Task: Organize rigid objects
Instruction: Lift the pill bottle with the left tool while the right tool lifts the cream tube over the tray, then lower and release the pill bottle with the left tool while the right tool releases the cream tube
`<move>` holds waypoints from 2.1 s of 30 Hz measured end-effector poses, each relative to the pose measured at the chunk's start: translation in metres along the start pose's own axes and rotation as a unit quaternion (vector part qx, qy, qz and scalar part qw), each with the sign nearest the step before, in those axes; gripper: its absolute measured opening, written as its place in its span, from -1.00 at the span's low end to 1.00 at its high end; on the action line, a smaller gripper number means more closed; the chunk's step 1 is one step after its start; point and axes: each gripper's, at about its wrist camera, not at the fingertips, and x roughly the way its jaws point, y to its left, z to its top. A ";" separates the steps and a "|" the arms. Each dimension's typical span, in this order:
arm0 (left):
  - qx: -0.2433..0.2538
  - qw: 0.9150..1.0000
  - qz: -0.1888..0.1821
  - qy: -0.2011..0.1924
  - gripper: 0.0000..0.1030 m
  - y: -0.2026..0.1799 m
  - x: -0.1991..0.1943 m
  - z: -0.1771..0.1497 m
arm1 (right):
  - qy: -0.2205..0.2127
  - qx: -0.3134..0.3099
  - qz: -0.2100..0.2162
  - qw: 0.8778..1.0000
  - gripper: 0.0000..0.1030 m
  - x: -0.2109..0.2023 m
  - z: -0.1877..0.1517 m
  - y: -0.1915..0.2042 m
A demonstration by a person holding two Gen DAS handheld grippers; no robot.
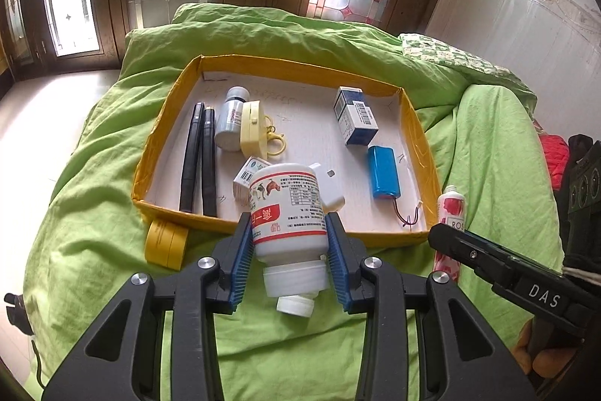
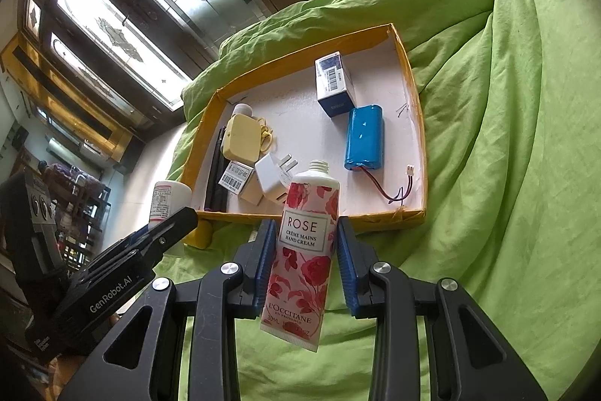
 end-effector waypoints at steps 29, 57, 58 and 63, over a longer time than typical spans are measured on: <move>0.002 0.999 -0.034 0.014 -0.32 -0.011 0.059 0.081 | -0.033 0.001 -0.042 0.999 -0.44 0.042 0.080 -0.006; 0.025 0.999 0.018 0.043 -0.32 -0.006 0.149 0.102 | 0.040 -0.003 -0.050 0.998 -0.48 0.106 0.069 -0.017; 0.029 0.998 0.022 0.042 -0.32 -0.007 0.151 0.103 | 0.039 -0.005 -0.054 0.998 -0.48 0.107 0.069 -0.017; 0.037 0.998 0.034 0.039 -0.32 -0.007 0.158 0.109 | 0.031 -0.014 -0.060 0.998 -0.48 0.108 0.072 -0.017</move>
